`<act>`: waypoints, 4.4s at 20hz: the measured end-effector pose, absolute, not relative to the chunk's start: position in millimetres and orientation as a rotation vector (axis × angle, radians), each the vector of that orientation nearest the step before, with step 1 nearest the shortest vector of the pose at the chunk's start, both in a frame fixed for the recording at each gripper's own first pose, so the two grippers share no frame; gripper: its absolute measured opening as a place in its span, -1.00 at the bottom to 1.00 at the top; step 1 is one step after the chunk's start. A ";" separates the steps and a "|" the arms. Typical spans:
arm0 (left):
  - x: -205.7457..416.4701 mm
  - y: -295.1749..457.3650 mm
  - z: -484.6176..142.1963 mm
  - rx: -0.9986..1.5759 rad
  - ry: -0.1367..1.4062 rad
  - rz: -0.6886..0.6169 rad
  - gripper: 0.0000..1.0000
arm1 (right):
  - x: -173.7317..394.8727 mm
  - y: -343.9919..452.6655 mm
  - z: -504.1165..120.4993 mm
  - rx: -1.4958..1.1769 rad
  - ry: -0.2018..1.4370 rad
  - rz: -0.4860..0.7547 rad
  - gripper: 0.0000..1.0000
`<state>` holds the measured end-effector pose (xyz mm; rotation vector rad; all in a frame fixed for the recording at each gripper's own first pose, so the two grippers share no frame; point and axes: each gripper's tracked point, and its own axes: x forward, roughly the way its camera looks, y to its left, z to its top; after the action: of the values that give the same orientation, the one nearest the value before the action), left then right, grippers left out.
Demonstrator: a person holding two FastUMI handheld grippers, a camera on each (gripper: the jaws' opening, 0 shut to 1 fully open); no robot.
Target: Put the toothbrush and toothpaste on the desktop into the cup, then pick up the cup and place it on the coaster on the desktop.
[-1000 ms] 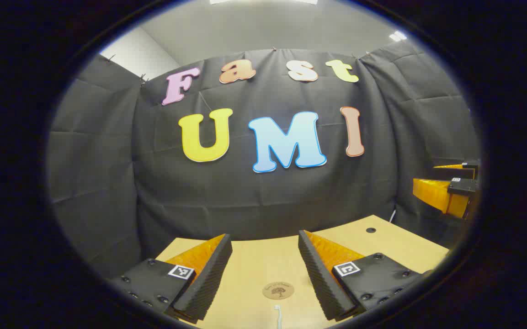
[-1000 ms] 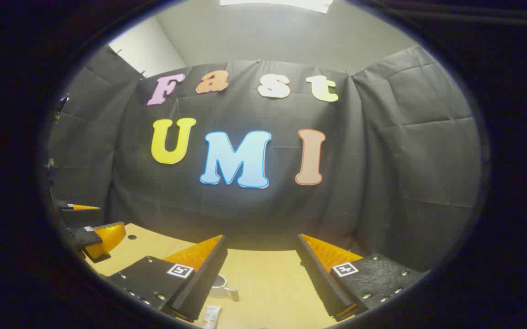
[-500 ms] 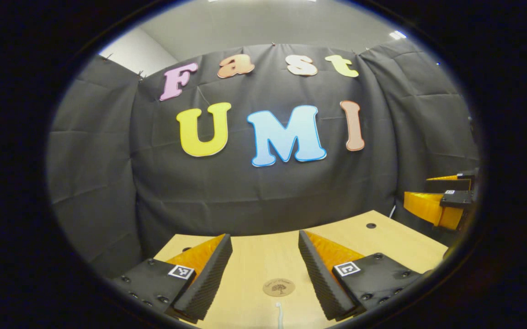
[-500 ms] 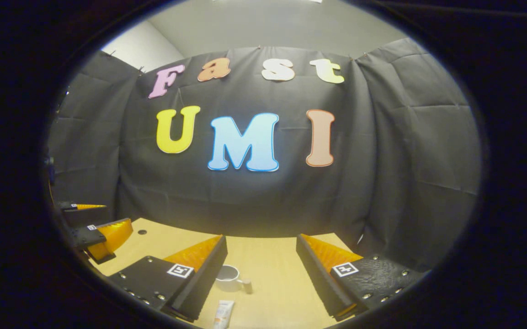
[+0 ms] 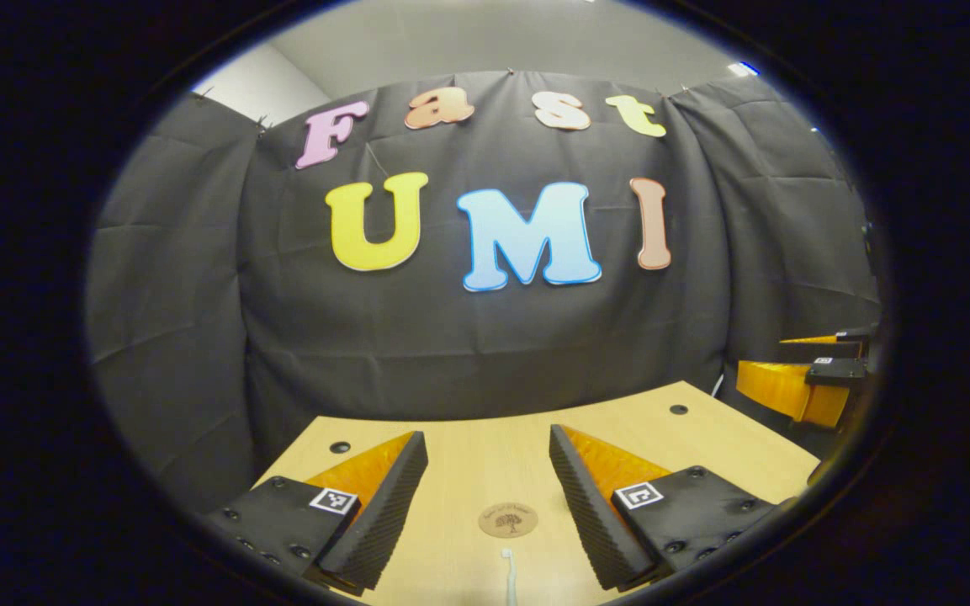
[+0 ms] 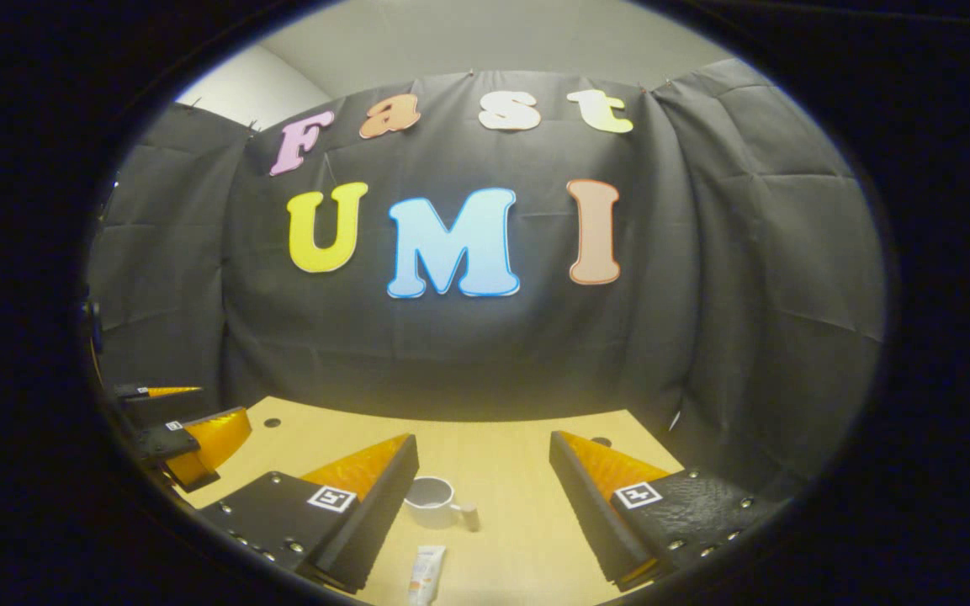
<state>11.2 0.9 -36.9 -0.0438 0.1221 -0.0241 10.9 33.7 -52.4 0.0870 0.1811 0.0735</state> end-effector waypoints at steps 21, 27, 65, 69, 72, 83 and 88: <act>5.7 -10.5 -272.0 -0.121 0.698 -0.087 0.94 | -3.3 101.9 -249.8 0.118 0.797 0.225 0.60; -3.1 -26.3 -333.4 -0.180 0.895 -0.111 0.95 | -10.0 115.4 -301.7 0.155 0.991 0.244 0.51; -14.0 0.5 -390.5 -0.176 1.075 0.060 -0.82 | -30.3 126.6 -367.2 0.202 1.295 0.188 -0.39; -14.3 -0.1 -388.9 -0.187 1.060 0.058 -0.82 | -26.8 125.5 -364.0 0.235 1.263 0.166 -0.68; -10.3 -0.3 -381.7 -0.184 1.022 0.052 -0.83 | -28.8 118.7 -363.8 0.214 1.252 0.173 -0.69; 19.8 -3.0 -328.4 -0.118 0.826 0.008 -0.83 | -3.2 116.6 -299.2 0.287 1.066 0.201 -0.69; 32.7 4.2 -296.9 -0.135 0.745 0.015 -0.84 | 19.6 117.8 -264.4 0.319 0.976 0.215 -0.69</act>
<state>32.7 4.2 -296.9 -0.1352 0.7445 0.0150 19.6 117.8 -264.4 0.3190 0.9764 0.2150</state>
